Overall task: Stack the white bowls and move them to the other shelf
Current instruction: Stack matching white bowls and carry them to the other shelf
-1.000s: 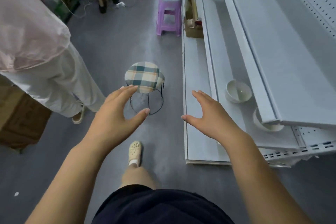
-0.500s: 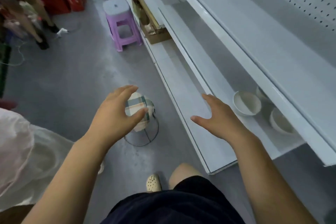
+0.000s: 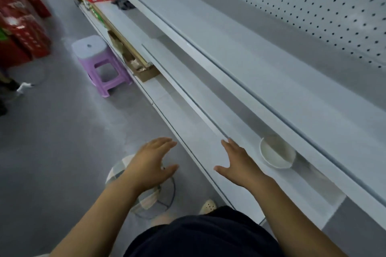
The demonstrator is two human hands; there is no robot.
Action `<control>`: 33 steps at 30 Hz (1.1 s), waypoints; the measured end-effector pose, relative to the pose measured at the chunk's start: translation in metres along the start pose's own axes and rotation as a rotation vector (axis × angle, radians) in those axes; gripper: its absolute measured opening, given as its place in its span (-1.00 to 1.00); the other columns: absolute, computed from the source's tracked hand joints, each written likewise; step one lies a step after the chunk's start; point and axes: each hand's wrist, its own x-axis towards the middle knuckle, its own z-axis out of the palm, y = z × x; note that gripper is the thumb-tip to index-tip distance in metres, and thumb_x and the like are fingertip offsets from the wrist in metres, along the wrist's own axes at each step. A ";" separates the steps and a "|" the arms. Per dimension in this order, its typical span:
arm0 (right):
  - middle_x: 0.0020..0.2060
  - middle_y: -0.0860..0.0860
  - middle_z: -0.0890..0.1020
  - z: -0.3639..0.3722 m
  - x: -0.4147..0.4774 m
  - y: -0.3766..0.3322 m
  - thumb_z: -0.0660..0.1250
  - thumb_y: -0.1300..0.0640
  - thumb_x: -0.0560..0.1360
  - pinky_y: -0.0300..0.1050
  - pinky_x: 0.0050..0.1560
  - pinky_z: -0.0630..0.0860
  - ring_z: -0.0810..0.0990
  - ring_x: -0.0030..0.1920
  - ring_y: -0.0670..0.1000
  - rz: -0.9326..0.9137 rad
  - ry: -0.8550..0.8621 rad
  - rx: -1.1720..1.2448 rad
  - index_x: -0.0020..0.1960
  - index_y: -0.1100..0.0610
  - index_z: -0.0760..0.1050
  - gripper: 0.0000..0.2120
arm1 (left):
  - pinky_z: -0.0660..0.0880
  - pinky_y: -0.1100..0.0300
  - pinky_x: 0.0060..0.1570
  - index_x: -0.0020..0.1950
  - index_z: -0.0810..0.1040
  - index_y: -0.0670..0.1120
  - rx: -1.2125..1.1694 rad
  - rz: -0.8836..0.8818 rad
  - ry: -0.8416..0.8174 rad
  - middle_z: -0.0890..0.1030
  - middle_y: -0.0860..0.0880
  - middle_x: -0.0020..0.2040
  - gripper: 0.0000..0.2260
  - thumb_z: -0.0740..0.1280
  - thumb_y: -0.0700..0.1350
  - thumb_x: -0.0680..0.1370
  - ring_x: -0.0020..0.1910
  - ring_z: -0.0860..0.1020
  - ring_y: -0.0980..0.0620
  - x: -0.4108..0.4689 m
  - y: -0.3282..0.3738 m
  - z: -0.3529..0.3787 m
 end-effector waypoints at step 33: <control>0.53 0.02 0.39 0.101 -0.008 0.061 0.38 -0.01 0.61 -0.04 0.48 0.31 0.35 0.52 0.07 0.863 0.986 0.517 0.59 0.08 0.27 -0.39 | 0.26 -0.04 0.53 0.63 0.15 0.15 0.018 1.006 -0.475 0.21 0.01 0.64 -0.30 0.35 0.26 0.57 0.61 0.20 -0.02 0.278 0.107 0.161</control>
